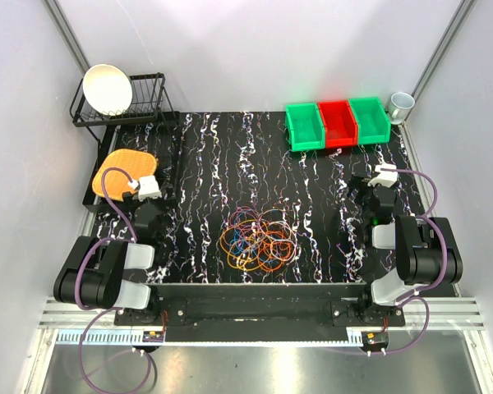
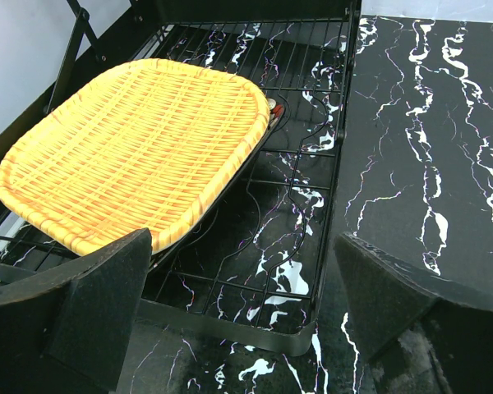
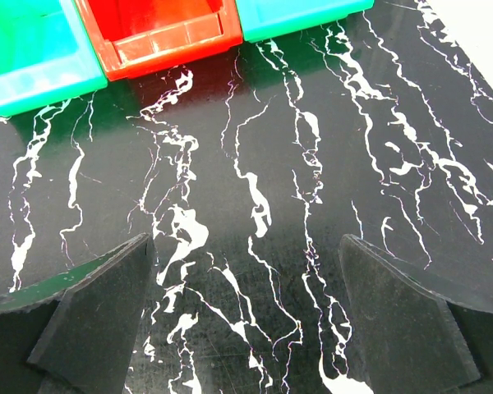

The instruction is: Untangle the cables

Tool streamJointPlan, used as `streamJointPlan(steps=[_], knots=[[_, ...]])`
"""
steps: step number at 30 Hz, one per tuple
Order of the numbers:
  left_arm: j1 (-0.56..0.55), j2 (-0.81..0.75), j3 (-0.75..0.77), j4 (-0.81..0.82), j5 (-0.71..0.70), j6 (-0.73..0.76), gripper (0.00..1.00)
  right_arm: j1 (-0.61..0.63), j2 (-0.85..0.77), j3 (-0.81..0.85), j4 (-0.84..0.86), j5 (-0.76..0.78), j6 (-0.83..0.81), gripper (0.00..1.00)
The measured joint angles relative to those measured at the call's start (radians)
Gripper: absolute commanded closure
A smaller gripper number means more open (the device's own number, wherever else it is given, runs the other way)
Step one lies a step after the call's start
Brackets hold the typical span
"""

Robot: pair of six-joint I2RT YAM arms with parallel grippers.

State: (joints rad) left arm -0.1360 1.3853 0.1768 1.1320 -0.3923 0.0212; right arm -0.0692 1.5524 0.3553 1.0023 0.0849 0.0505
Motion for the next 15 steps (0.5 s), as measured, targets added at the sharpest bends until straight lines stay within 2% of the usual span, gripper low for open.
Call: streamJointPlan(steps=[3,8,12,15], knots=[[0.000,0.000,0.000,0.000,0.000,0.000,0.01,0.000,-0.018,0.007,-0.041,-0.005,0.000,0.00],[0.007,0.000,0.000,-0.002,0.011,-0.002,0.01,0.000,-0.164,0.109,-0.275,-0.014,0.027,0.00],[0.029,0.000,0.005,-0.013,0.035,-0.004,0.01,0.000,-0.328,0.200,-0.422,-0.066,0.235,0.00],[0.034,-0.019,0.005,-0.034,0.051,-0.004,0.01,-0.001,-0.394,0.289,-0.502,-0.186,0.410,0.00]])
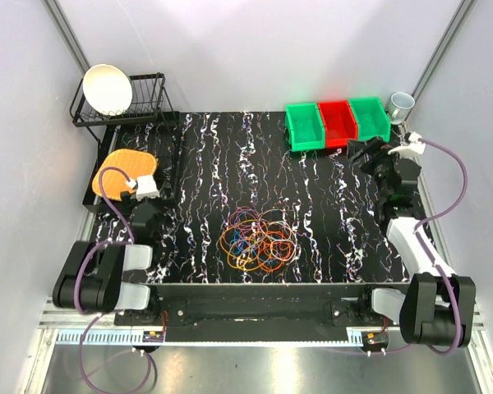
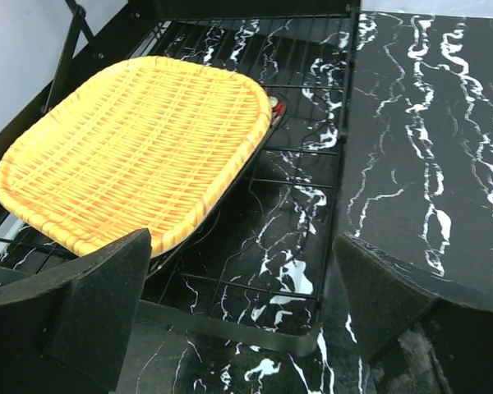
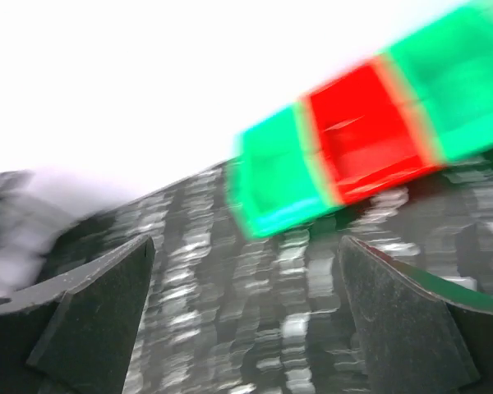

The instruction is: Untangle the cables

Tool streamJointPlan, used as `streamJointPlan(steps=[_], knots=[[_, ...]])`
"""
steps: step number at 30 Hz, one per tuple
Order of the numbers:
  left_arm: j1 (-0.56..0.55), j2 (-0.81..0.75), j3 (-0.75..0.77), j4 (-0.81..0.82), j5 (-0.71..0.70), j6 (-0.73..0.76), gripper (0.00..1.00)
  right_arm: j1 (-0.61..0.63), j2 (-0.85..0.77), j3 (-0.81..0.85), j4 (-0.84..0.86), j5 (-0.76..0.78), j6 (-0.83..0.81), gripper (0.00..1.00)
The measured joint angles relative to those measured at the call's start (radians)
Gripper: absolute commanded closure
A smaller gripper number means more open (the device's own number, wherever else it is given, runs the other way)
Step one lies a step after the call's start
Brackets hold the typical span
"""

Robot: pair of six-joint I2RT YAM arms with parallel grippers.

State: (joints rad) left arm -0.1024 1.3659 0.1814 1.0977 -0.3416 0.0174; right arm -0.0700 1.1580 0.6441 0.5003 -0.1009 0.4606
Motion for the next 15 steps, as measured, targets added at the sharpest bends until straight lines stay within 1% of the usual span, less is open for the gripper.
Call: streamJointPlan(steps=[1,3,4,7,8,10,12,15], knots=[[0.000,-0.024,0.000,-0.024,0.002,-0.001,0.01,0.000,-0.003,0.016,0.002,-0.055,0.055,0.00],[0.000,-0.122,0.001,-0.100,0.006,-0.003,0.01,0.002,0.014,0.039,-0.006,-0.155,0.143,0.00],[0.000,-0.165,0.004,-0.129,0.007,-0.012,0.01,0.004,0.024,0.047,-0.021,-0.180,0.170,0.00],[0.000,-0.334,0.040,-0.301,0.012,-0.069,0.01,0.013,0.049,0.056,-0.100,-0.247,0.231,0.00],[-0.001,-0.402,0.075,-0.409,0.018,-0.106,0.01,0.015,0.051,0.058,-0.123,-0.259,0.241,0.00],[-0.001,-0.494,0.135,-0.542,0.034,-0.157,0.01,0.019,0.055,0.081,-0.204,-0.283,0.248,0.00],[-0.002,-0.568,0.190,-0.661,0.063,-0.205,0.01,0.027,0.061,0.119,-0.265,-0.297,0.247,0.00],[-0.002,-0.661,0.282,-0.875,0.101,-0.325,0.01,0.055,0.061,0.162,-0.316,-0.310,0.239,0.00]])
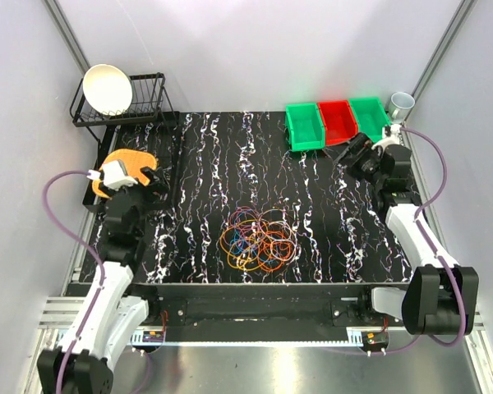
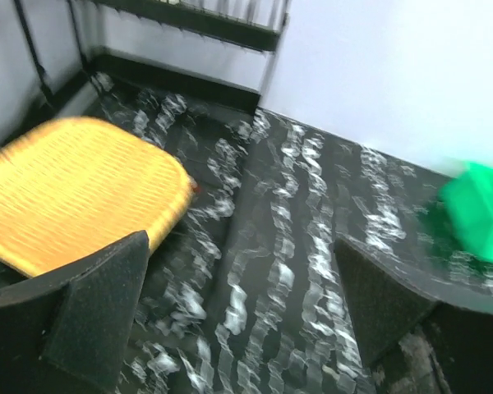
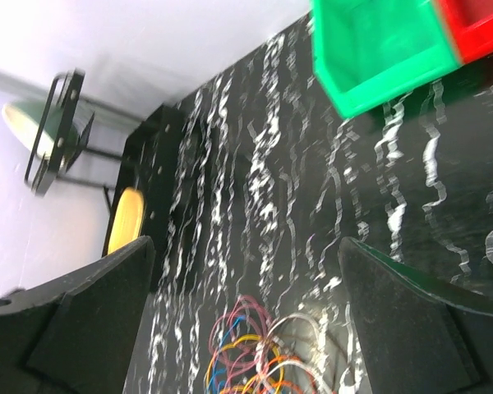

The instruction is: Untangle the cables

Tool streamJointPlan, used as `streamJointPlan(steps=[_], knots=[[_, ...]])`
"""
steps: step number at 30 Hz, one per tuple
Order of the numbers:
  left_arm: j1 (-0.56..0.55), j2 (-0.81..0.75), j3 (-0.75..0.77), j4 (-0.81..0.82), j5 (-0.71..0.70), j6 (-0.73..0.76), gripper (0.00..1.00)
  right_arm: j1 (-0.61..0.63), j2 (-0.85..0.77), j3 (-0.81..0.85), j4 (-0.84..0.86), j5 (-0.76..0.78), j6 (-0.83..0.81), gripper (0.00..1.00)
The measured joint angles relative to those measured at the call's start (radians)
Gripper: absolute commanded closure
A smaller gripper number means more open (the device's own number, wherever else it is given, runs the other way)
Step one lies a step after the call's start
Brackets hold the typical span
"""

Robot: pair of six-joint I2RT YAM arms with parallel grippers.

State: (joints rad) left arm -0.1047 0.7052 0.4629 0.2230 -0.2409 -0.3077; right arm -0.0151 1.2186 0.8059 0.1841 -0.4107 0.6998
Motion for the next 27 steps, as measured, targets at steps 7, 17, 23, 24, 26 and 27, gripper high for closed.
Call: streamJointPlan(steps=[7,17,23,24,26,27], knots=[[-0.005,-0.096,0.255,-0.517,0.016,-0.286,0.01,0.098,-0.032,0.009,-0.081,0.001,-0.012,0.00],[-0.001,-0.057,0.268,-0.823,0.066,-0.378,0.07,0.208,-0.079,0.056,-0.198,0.038,-0.072,0.00],[-0.423,0.083,0.415,-0.896,-0.013,-0.383,0.08,0.291,-0.084,0.058,-0.296,0.086,-0.118,0.00],[-0.506,0.121,0.454,-0.896,-0.035,-0.383,0.09,0.299,-0.084,0.058,-0.307,0.088,-0.123,0.00],[-0.646,0.231,0.545,-0.893,-0.096,-0.391,0.16,0.315,-0.083,0.059,-0.334,0.094,-0.135,0.00],[-0.676,0.283,0.570,-0.880,-0.117,-0.400,0.17,0.324,-0.080,0.065,-0.358,0.096,-0.145,0.00]])
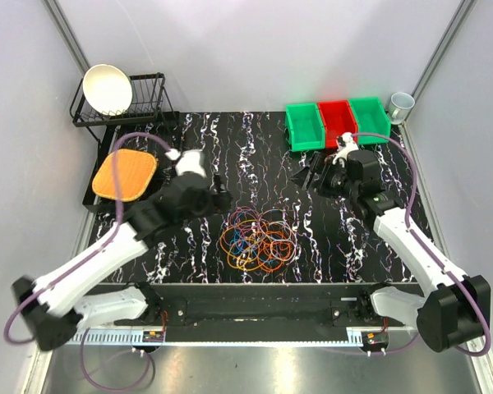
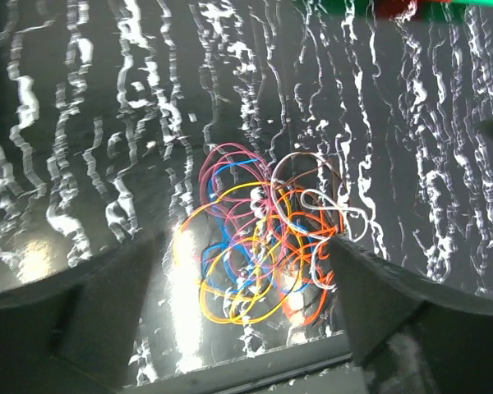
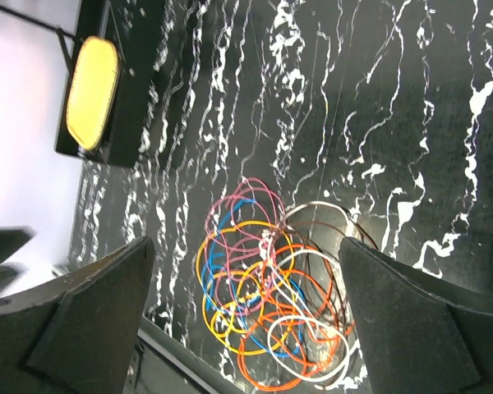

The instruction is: Untangle the cables

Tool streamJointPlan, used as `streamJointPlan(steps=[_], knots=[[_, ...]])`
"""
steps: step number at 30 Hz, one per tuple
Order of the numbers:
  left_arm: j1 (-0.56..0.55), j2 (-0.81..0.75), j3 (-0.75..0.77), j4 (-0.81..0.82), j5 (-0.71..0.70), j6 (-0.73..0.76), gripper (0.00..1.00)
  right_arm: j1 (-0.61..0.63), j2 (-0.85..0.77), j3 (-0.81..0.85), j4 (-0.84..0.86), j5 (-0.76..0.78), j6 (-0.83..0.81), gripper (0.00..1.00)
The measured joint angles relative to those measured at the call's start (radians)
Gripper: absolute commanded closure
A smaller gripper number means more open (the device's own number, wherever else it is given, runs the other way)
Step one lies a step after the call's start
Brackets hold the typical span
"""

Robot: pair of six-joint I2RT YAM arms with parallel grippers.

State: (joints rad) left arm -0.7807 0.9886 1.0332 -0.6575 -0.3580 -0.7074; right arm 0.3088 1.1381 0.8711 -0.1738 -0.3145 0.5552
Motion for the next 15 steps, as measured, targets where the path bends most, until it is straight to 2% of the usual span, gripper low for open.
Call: streamJointPlan(steps=[4,8,15], knots=[[-0.058,0.172,0.002,0.051,-0.033,-0.008,0.17,0.015,0.021,0.044,-0.067,0.002,-0.032,0.00],[-0.072,0.282,-0.012,0.084,-0.034,-0.004,0.16,0.019,0.026,0.070,-0.121,0.033,-0.049,0.00],[-0.072,0.422,-0.012,0.150,-0.012,0.009,0.22,0.019,0.067,0.072,-0.181,0.085,-0.054,0.00]])
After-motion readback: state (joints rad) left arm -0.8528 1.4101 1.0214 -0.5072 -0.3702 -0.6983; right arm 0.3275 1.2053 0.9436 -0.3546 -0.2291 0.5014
